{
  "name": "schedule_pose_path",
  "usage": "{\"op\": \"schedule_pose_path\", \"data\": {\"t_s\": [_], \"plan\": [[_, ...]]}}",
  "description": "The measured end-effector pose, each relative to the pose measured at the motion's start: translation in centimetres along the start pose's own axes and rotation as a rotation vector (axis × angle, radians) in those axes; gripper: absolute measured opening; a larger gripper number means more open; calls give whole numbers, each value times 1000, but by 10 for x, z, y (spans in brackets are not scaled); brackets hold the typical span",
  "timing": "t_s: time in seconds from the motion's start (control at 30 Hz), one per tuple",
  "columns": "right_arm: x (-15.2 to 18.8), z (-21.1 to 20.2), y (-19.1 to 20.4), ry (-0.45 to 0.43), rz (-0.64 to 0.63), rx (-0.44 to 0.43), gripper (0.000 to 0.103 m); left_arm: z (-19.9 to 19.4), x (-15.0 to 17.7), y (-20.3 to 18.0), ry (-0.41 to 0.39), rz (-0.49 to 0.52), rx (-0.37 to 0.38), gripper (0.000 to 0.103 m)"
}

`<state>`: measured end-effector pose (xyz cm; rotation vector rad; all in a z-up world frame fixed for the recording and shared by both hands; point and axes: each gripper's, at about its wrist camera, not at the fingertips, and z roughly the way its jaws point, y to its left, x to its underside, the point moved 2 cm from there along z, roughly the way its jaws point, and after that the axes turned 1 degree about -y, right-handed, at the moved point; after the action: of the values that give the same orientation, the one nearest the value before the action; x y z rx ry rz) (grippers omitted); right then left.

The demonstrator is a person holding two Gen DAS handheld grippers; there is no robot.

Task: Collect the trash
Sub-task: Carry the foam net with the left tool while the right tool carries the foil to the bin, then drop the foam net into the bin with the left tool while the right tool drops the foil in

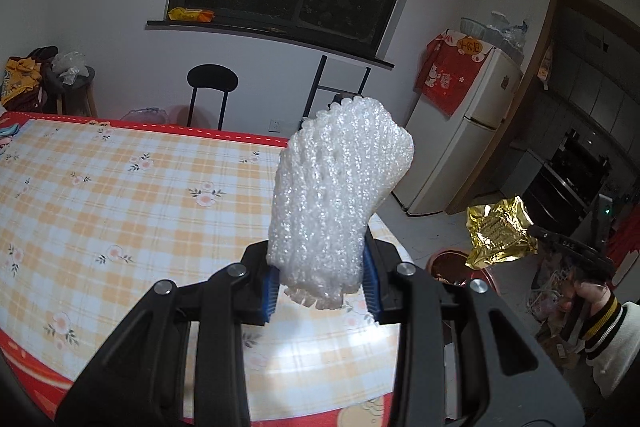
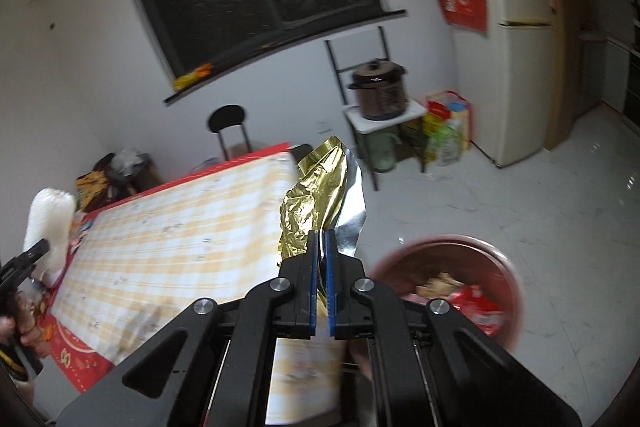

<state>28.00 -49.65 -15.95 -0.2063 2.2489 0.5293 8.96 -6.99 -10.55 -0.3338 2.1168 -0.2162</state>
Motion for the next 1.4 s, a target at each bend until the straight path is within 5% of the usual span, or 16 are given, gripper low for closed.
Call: {"op": "schedule_pose_path", "data": {"t_s": [0.27, 0.33, 0.4, 0.47, 0.6, 0.7, 0.97, 1.4], "plan": [[7, 12, -42, 56, 58, 72, 9, -11, 0, -27, -26, 3, -17, 36], [10, 18, -50, 71, 90, 80, 20, -14, -2, -31, -28, 6, -24, 36], [12, 20, -59, 68, 127, 95, 50, -16, -3, -34, -30, 12, -27, 36], [11, 15, -63, 49, 142, 90, 52, -17, -6, -38, -34, 20, -27, 36], [3, -7, -65, -5, 122, 121, 83, -11, -11, -47, -36, 43, -1, 36], [-7, -32, -63, -63, 97, 142, 98, -2, -15, -61, -29, 66, 35, 36], [-28, -93, -63, -154, 3, 198, 98, 36, -19, -131, 11, 161, 176, 37], [-10, -157, -121, -200, 123, 275, 98, 126, 6, -259, 166, 353, 334, 38]]}}
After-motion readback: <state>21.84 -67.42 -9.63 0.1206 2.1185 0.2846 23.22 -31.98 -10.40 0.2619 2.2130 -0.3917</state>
